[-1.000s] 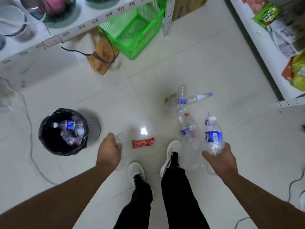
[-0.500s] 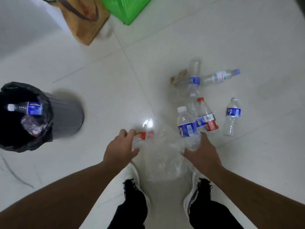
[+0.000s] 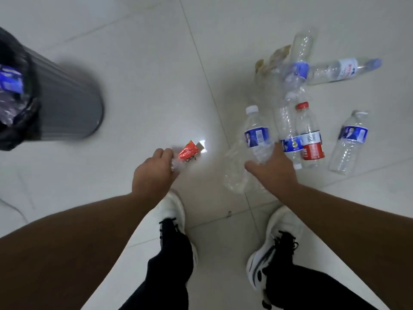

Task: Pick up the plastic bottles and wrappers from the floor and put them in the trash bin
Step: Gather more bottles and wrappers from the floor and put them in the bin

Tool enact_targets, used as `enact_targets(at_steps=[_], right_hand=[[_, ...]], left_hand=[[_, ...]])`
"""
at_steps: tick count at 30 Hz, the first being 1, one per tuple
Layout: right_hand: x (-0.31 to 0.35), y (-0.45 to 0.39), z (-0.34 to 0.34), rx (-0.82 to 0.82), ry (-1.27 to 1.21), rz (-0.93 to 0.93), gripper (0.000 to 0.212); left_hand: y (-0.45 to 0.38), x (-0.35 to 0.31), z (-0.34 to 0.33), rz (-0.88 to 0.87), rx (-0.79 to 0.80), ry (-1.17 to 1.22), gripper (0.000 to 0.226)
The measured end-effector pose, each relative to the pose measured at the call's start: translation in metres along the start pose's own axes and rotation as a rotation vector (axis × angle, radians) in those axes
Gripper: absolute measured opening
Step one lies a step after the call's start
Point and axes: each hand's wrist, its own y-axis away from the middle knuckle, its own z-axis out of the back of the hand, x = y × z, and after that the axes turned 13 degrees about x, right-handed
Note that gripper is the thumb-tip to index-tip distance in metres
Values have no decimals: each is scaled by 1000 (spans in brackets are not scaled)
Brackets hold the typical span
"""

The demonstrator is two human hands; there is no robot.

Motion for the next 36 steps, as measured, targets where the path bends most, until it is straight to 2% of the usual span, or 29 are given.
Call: enact_targets(at_steps=[3, 7, 11, 15, 17, 21, 24, 28, 32, 36], right_hand=[[52, 70, 26, 54, 63, 2, 70], [131, 160, 67, 15, 78, -28, 68], [202, 234, 89, 124, 46, -42, 73], [290, 266, 91, 248, 49, 31, 76], [327, 271, 80, 258, 46, 72, 76], [387, 275, 40, 284, 71, 144, 63], [422, 273, 4, 324, 107, 158, 59], [465, 262, -43, 383, 103, 156, 62], [496, 239, -84, 400, 108, 143, 69], [521, 210, -125, 409, 136, 163, 74]], left_hand=[[71, 8, 72, 104, -7, 81, 27], [161, 15, 165, 225, -46, 239, 26], [239, 27, 243, 369, -161, 466, 22], [281, 67, 299, 535, -284, 618, 20], [295, 90, 310, 532, -295, 631, 21], [310, 133, 315, 473, -268, 577, 22], [310, 165, 321, 557, -286, 719, 18], [299, 219, 337, 714, -365, 969, 18], [286, 259, 343, 676, -320, 908, 17], [269, 277, 340, 677, -284, 1034, 16]])
